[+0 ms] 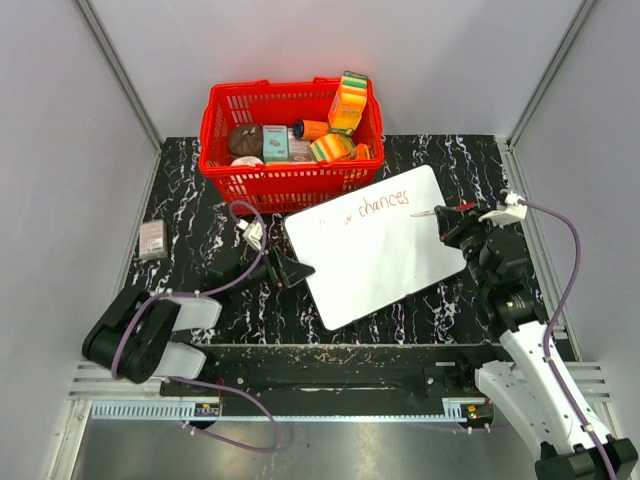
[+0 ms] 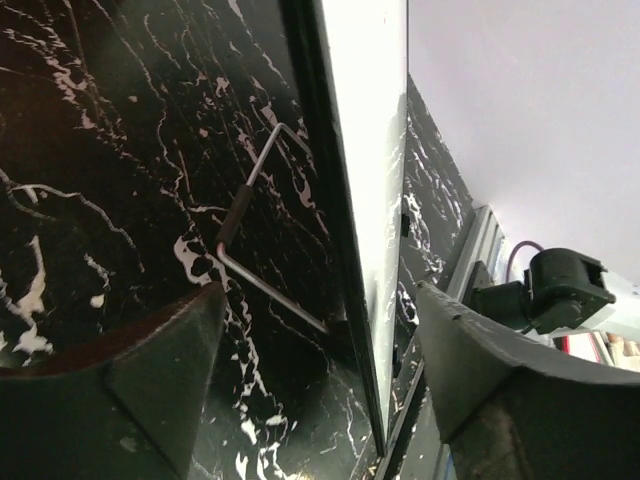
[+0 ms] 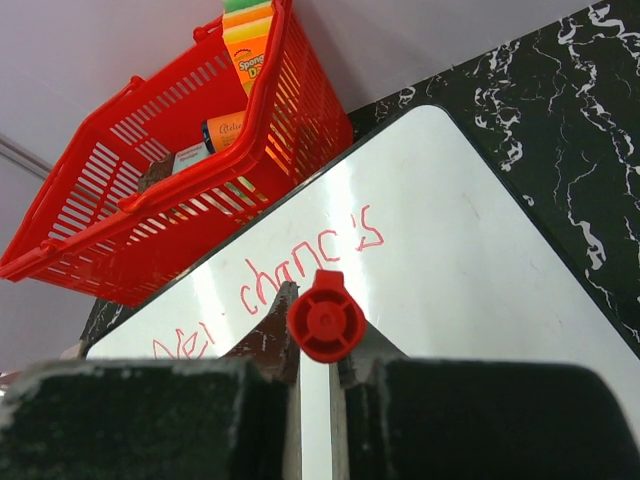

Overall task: Write a sentence on the whiteboard
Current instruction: Write on the whiteboard with the whiteboard marker without the cap.

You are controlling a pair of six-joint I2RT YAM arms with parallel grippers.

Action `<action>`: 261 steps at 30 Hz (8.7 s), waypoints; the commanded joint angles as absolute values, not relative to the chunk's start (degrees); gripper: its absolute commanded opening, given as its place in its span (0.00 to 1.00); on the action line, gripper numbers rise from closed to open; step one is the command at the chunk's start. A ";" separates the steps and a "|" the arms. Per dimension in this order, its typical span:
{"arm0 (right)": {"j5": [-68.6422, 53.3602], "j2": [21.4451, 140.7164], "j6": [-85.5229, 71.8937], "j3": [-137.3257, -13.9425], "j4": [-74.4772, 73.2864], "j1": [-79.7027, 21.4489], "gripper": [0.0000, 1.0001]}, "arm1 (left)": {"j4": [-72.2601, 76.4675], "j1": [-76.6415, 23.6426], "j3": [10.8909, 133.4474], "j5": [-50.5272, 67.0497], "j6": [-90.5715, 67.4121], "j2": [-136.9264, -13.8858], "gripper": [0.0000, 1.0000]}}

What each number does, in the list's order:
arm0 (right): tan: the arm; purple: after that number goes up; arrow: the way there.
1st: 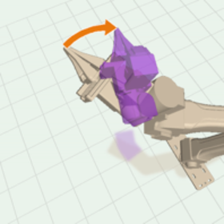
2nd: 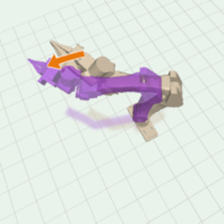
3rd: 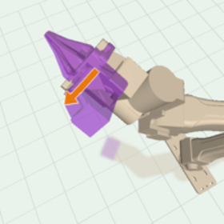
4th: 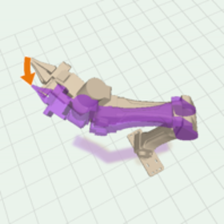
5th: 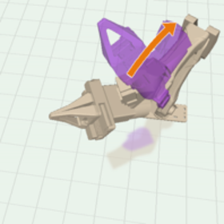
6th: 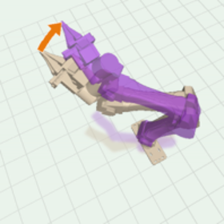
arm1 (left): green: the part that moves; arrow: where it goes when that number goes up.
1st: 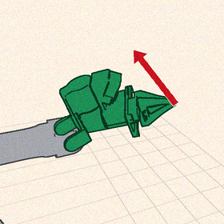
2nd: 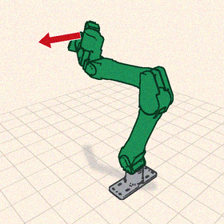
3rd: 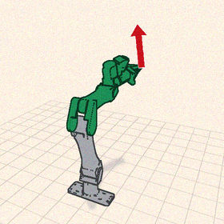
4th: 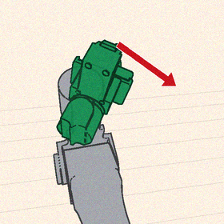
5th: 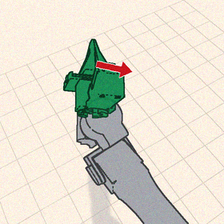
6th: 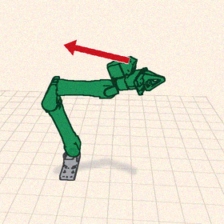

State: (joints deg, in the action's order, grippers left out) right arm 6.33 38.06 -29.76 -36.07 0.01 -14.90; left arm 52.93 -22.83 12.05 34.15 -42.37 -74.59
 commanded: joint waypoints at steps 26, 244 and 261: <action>4.84 35.86 -27.16 -36.83 -3.16 -14.94 0.00 | 31.32 -23.91 27.33 49.83 -22.34 -78.67 0.00; 15.56 50.98 -20.65 -31.64 16.87 -46.67 0.00 | 23.73 -21.97 26.89 50.10 -19.78 -78.84 0.00; 19.25 54.05 -18.98 -35.51 17.14 -46.67 0.00 | 23.73 -21.97 26.89 50.19 -19.78 -78.93 0.00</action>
State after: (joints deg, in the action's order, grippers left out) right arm 17.41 53.45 -19.81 -33.43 15.14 -46.54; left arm 28.16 -20.93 28.45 52.56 -29.78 -77.36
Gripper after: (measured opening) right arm 0.110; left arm 0.094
